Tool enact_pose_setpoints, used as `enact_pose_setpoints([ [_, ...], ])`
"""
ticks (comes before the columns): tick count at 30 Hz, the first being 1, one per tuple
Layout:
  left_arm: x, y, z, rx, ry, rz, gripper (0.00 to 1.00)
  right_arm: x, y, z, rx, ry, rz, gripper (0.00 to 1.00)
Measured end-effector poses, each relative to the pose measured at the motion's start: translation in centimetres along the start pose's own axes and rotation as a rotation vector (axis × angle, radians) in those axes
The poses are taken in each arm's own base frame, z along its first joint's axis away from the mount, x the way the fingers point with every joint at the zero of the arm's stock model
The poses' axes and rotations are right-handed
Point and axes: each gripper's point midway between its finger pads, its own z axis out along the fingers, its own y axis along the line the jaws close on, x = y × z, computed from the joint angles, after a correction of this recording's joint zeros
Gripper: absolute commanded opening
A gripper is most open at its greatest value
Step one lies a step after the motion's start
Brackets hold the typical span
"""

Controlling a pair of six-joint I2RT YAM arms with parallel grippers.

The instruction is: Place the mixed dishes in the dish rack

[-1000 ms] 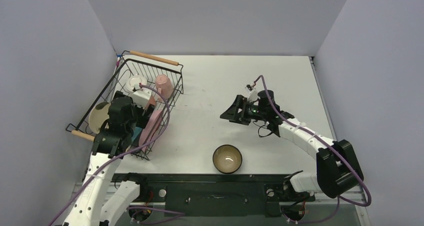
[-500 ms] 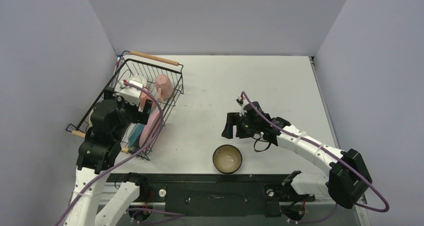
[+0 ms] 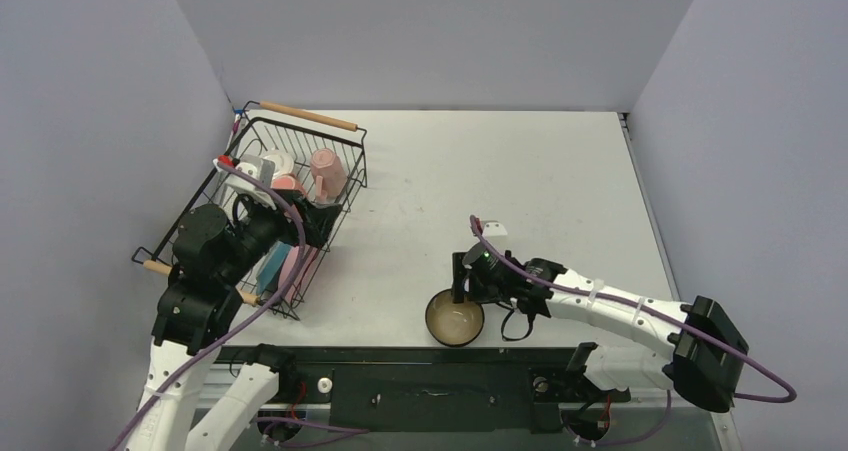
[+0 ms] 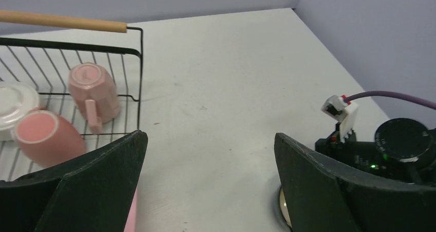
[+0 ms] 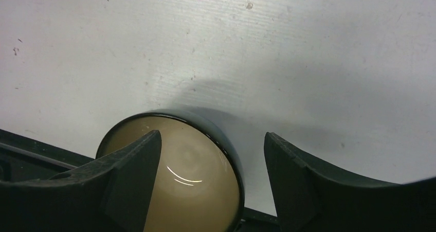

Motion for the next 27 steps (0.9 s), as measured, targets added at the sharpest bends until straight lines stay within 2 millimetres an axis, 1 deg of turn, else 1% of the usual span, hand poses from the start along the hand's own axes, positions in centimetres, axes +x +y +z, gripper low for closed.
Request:
enact_pose_setpoints([
  [4,1.4,-1.5,0.7,0.078,0.021,-0.106,0.91,1.8,0.0,0.4,0.047,0.014,-0.014,0.63],
  [7,3.3,-2.1,1.1,0.117,0.056,-0.180,0.90,3.2,-0.1,0.8,0.080,0.030,-0.035,0.56],
  [9,4.4,-2.4,1.2,0.134,0.078,-0.219,0.90,3.7,-0.2,1.1,0.098,0.036,-0.042,0.53],
  [12,5.2,-2.9,1.4,0.158,0.105,-0.266,0.89,4.3,-0.4,1.6,0.122,0.043,-0.049,0.46],
  [14,5.3,-3.3,1.5,0.173,0.115,-0.288,0.88,4.5,-0.6,1.8,0.135,0.044,-0.050,0.40],
  [16,5.3,-3.7,1.7,0.190,0.122,-0.303,0.87,4.7,-0.8,2.0,0.144,0.043,-0.054,0.27],
  [17,5.3,-4.0,1.7,0.201,0.126,-0.312,0.86,4.8,-1.0,2.1,0.150,0.042,-0.057,0.24],
  [18,5.4,-4.2,1.8,0.211,0.134,-0.319,0.86,4.8,-1.0,2.2,0.153,0.041,-0.056,0.17],
  [19,5.5,-4.5,1.9,0.221,0.142,-0.329,0.85,4.8,-1.1,2.2,0.157,0.038,-0.052,0.14],
  [20,5.7,-4.7,2.1,0.228,0.149,-0.337,0.85,4.8,-1.1,2.2,0.157,0.037,-0.053,0.07],
  [22,6.1,-5.3,2.4,0.243,0.173,-0.358,0.84,4.7,-0.7,2.2,0.144,0.026,-0.045,0.00],
  [24,6.7,-5.9,2.7,0.258,0.198,-0.378,0.83,4.0,-0.2,2.4,0.128,-0.003,-0.023,0.00],
  [27,7.6,-6.8,3.2,0.279,0.244,-0.407,0.83,3.4,-0.5,2.3,0.134,-0.016,-0.017,0.00],
])
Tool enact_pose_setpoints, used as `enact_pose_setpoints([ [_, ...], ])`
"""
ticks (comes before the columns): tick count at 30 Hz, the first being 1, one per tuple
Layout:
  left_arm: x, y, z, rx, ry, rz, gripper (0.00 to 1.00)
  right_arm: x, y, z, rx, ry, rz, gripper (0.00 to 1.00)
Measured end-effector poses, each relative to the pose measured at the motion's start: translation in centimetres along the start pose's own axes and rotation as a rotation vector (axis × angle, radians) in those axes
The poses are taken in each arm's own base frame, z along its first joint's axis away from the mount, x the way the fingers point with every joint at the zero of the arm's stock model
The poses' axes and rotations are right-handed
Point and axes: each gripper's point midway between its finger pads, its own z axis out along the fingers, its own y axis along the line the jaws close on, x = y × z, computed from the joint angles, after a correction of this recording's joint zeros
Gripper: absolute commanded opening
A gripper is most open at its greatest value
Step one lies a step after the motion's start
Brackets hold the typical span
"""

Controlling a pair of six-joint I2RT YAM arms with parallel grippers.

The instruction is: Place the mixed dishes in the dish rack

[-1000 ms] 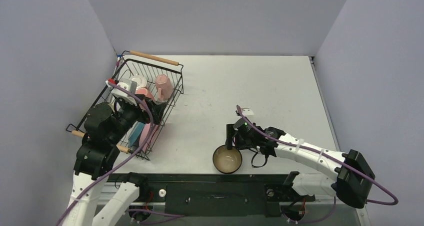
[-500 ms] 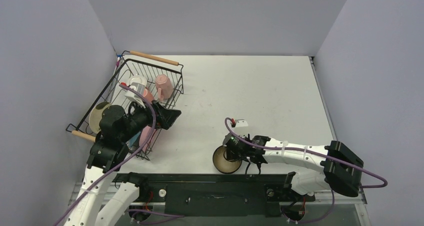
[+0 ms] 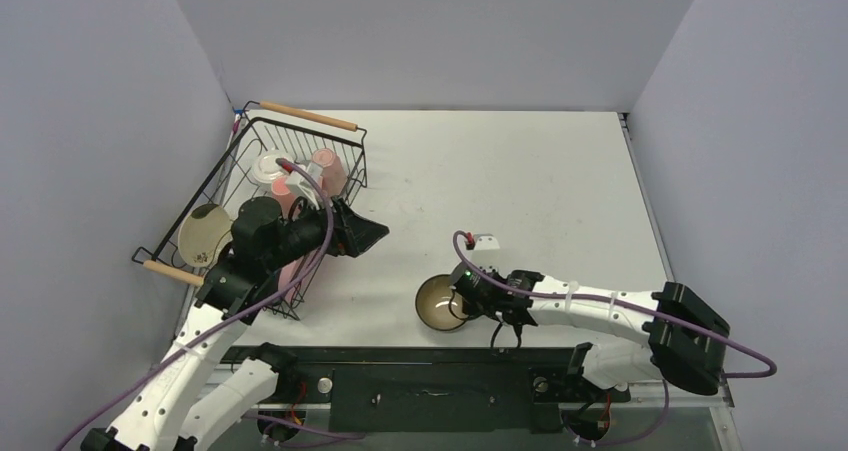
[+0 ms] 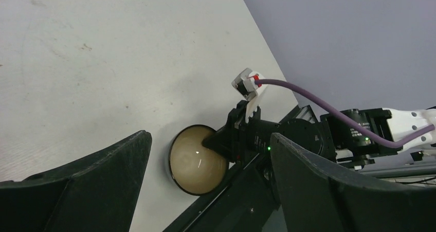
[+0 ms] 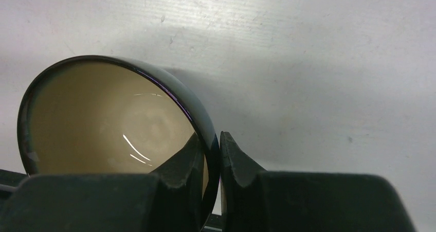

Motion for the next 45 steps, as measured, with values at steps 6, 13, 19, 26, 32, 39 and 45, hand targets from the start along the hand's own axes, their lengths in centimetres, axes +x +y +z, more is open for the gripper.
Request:
enact_pose_setpoints([
  [6,1.3,-0.9,1.7,0.032,0.062,-0.051,0.82,-3.3,-1.7,-0.7,-0.064,-0.043,0.113,0.00],
  [13,2.4,-2.8,3.8,0.118,0.109,-0.145,0.85,-9.3,-2.0,-3.7,-0.350,-0.147,0.351,0.00],
  [19,5.2,-5.6,5.3,0.219,0.168,-0.221,0.97,-12.5,0.2,-6.4,-0.587,-0.190,0.417,0.00],
  [26,6.0,-7.0,6.4,0.223,0.160,-0.250,0.97,-13.8,2.5,-9.1,-0.754,-0.202,0.427,0.00],
  [32,5.6,-6.8,6.9,0.176,0.128,-0.291,0.97,-14.7,3.0,-10.6,-0.810,-0.238,0.437,0.00],
  [39,5.0,-7.8,6.9,0.210,0.110,-0.344,0.91,-14.9,3.3,-11.1,-0.834,-0.238,0.427,0.00],
  [45,4.9,-8.2,7.1,0.229,0.117,-0.364,0.94,-14.9,3.3,-11.3,-0.839,-0.246,0.419,0.00],
])
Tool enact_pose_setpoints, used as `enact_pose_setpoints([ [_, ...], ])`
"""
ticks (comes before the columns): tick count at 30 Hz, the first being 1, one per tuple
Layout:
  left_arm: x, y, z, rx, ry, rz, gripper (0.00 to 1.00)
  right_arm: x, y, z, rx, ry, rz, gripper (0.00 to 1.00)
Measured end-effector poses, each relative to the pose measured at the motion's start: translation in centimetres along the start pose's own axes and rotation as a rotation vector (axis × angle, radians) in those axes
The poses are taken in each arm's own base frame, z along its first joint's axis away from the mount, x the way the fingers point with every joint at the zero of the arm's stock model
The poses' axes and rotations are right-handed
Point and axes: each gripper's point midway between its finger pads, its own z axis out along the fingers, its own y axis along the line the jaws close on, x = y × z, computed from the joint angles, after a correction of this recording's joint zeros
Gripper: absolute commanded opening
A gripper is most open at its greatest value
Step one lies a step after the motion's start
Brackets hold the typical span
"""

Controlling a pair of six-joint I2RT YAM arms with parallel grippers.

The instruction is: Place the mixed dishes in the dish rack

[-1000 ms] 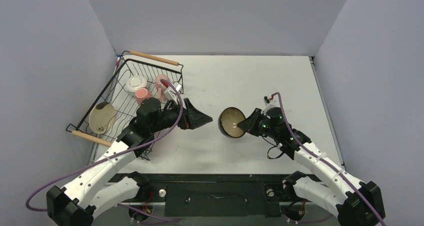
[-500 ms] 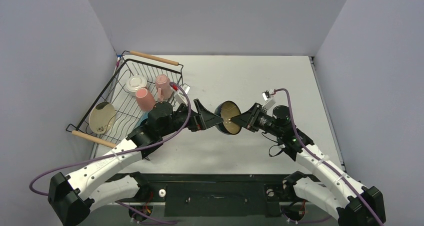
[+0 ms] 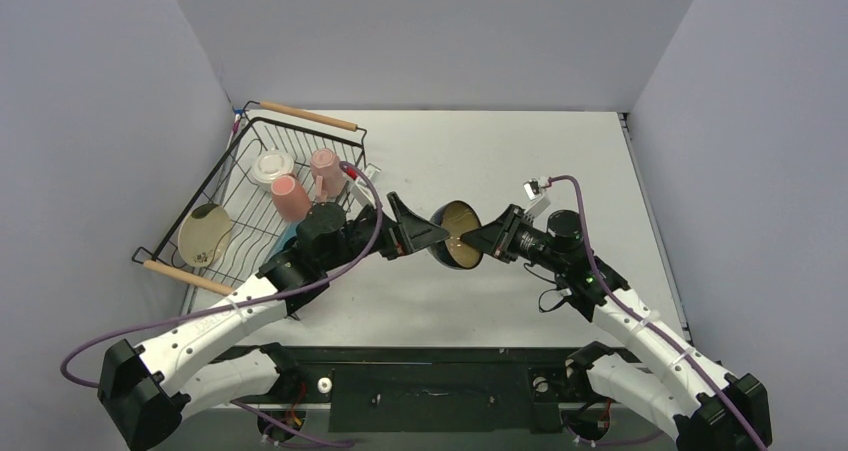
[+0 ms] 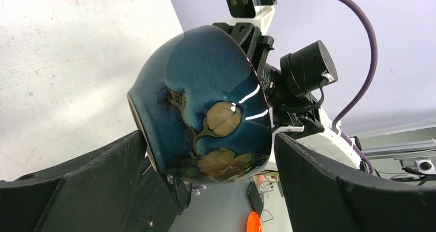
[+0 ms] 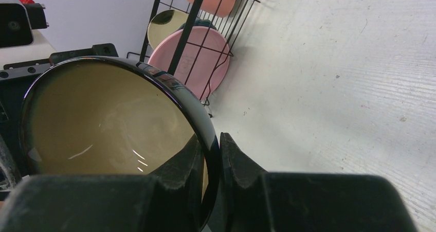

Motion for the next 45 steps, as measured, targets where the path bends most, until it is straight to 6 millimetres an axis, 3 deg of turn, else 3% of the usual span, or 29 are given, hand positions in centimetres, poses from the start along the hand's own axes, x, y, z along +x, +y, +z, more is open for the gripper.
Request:
enact_pose_setpoints([
  [6,0.9,0.0,0.3,0.001,0.032,-0.003,0.97,0.0,0.0,-0.1,0.003,-0.003,-0.019,0.00],
  [9,1.4,0.5,0.6,-0.010,0.047,0.001,0.91,0.0,-0.3,-0.2,0.021,0.000,-0.029,0.00],
  [15,2.1,1.2,1.3,-0.030,0.074,0.013,0.59,-0.2,-1.1,-0.5,0.063,-0.017,-0.056,0.00],
  [22,2.1,1.2,1.3,-0.030,0.073,0.038,0.36,-0.5,-1.1,-0.8,0.075,-0.038,-0.077,0.00],
  [29,1.7,1.0,0.4,-0.040,0.051,0.071,0.06,-0.2,-0.3,-0.1,0.039,-0.031,-0.096,0.00],
  [30,1.7,1.0,0.3,-0.043,0.048,0.075,0.01,-0.2,-0.2,0.0,0.036,-0.026,-0.100,0.02],
  [35,1.2,1.0,-0.5,-0.064,0.017,0.091,0.00,-0.1,0.4,0.8,0.031,-0.003,-0.126,0.14],
  [43,0.3,0.9,-1.9,-0.090,-0.037,0.134,0.00,-0.6,2.9,2.2,-0.025,0.031,-0.146,0.58],
  [45,0.2,1.3,-2.3,-0.112,-0.045,0.142,0.00,-0.7,3.4,2.4,-0.038,0.031,-0.153,0.64],
])
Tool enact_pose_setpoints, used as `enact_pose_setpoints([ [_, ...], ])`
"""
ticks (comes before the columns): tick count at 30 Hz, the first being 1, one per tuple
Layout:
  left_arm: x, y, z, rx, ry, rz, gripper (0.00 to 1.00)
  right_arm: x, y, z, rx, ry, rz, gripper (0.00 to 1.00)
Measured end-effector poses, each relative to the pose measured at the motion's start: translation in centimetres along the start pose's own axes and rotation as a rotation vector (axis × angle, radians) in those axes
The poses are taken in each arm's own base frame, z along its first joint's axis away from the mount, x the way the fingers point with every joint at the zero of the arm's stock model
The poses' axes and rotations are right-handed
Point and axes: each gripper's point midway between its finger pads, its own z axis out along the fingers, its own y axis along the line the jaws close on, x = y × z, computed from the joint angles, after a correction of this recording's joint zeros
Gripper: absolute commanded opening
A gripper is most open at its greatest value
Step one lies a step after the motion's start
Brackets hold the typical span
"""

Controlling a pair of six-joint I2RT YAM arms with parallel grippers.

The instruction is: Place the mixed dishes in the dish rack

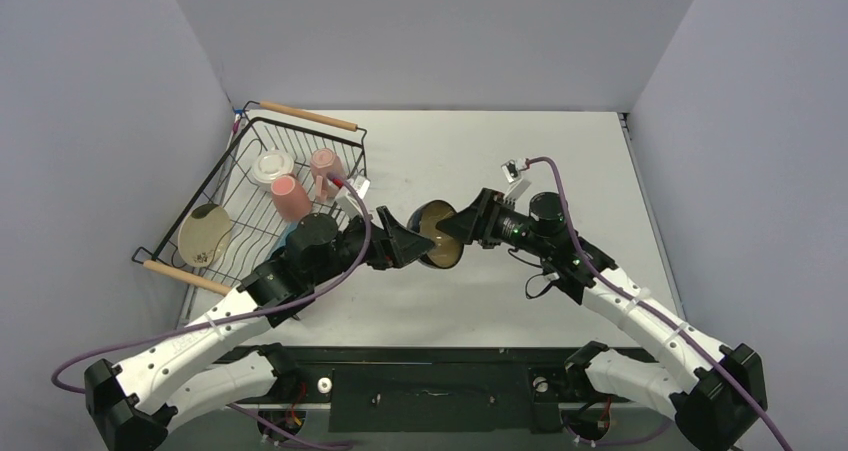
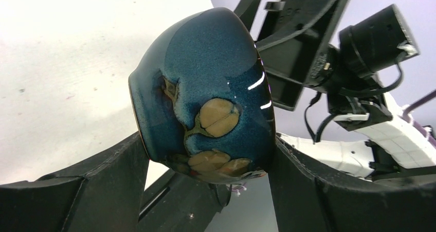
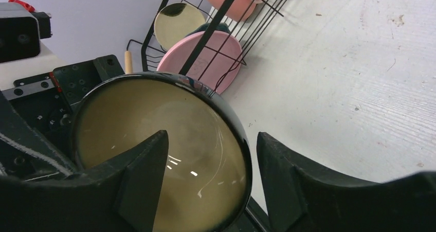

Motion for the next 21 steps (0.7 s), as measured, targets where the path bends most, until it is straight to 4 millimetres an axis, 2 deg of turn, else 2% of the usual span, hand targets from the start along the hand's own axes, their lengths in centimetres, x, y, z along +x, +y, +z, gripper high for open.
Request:
enact_pose_setpoints([
  [7,0.1,2.8,-1.1,-0.135,0.003,0.041,0.00,-0.8,0.6,0.2,-0.006,-0.013,-0.013,0.77],
  [10,-0.5,3.4,-1.6,-0.180,0.002,0.055,0.00,-1.2,0.9,0.3,-0.004,-0.014,-0.015,0.80],
  [15,-3.5,4.1,-2.6,-0.236,-0.053,0.063,0.00,-2.3,1.0,0.5,0.025,-0.015,-0.008,0.82],
  [21,-7.7,5.6,-4.8,-0.331,-0.120,0.086,0.00,-4.2,-0.1,-0.1,0.084,-0.050,-0.011,0.82],
])
